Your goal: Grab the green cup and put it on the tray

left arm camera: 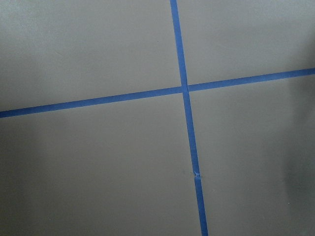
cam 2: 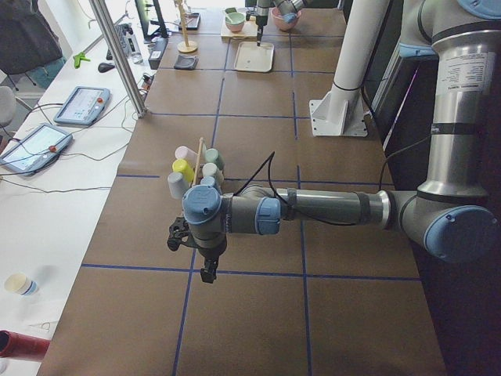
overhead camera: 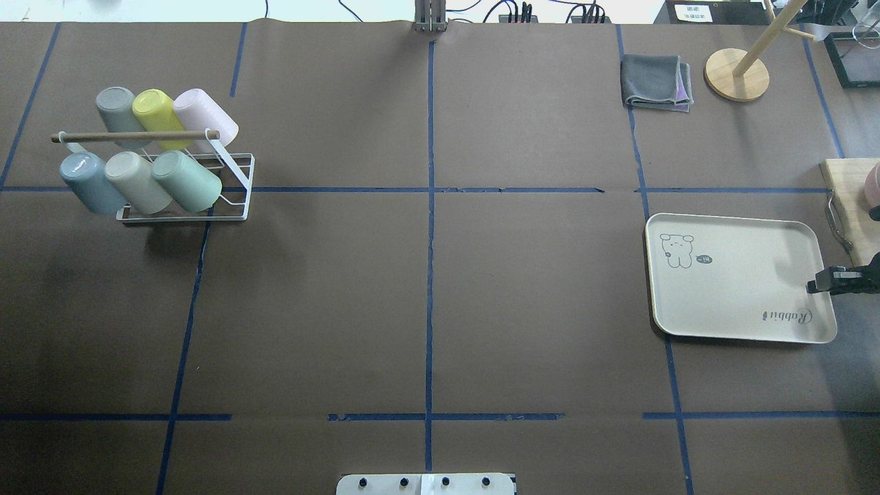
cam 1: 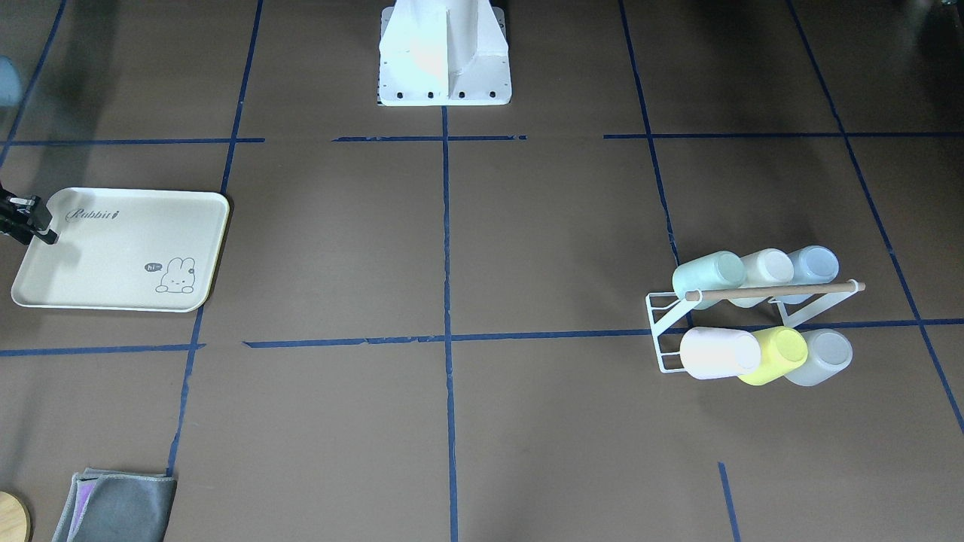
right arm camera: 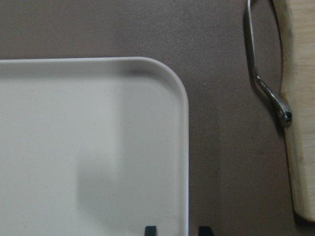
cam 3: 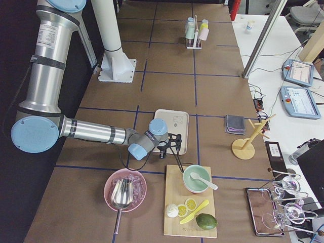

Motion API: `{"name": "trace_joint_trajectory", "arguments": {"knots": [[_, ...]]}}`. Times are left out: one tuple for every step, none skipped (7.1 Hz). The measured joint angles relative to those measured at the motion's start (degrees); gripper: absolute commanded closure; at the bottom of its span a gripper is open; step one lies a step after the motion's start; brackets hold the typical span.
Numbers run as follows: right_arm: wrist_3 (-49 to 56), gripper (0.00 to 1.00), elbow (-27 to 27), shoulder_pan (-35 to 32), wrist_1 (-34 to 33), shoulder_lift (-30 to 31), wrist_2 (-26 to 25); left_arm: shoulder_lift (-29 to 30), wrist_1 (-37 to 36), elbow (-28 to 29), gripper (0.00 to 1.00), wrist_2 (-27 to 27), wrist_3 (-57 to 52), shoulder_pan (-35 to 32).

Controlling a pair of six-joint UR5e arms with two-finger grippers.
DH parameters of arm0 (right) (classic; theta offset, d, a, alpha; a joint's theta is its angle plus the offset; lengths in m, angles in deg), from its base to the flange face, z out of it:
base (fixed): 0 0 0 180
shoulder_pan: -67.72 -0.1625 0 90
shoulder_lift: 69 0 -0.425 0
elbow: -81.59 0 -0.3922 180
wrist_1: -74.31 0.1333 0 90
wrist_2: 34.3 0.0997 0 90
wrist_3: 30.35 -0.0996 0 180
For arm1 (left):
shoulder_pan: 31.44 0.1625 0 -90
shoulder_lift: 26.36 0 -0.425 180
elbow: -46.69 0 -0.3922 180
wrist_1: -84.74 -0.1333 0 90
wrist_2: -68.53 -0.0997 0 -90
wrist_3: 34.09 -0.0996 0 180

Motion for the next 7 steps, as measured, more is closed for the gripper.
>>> {"name": "trace_joint_trajectory", "arguments": {"knots": [[0.0, 1.0, -0.1, 0.0, 0.0, 0.0, 0.0, 0.1, 0.0, 0.0, 0.0, 0.0, 0.0, 0.0], [0.1, 1.0, -0.3, -0.1, 0.0, 0.1, 0.0, 0.1, 0.0, 0.0, 0.0, 0.0, 0.1, -0.1], [0.1, 1.0, -0.9, -0.1, 0.0, 0.1, 0.0, 0.1, 0.0, 0.0, 0.0, 0.0, 0.2, -0.1], [0.1, 1.0, -2.0, -0.2, -0.1, 0.2, 0.2, 0.1, 0.0, 0.0, 0.0, 0.0, 0.5, -0.1], [0.0, 1.0, -4.2, -0.4, -0.2, 0.5, 0.7, 0.2, 0.0, 0.0, 0.0, 0.0, 0.6, -0.1], [-0.1, 1.0, -6.9, -0.9, -0.5, 0.8, 2.2, 0.3, 0.0, 0.0, 0.0, 0.0, 0.7, -0.1], [-0.4, 1.0, -9.3, -3.1, -1.4, 0.5, 5.9, 0.5, 0.0, 0.0, 0.0, -0.1, 0.7, -0.1]]}}
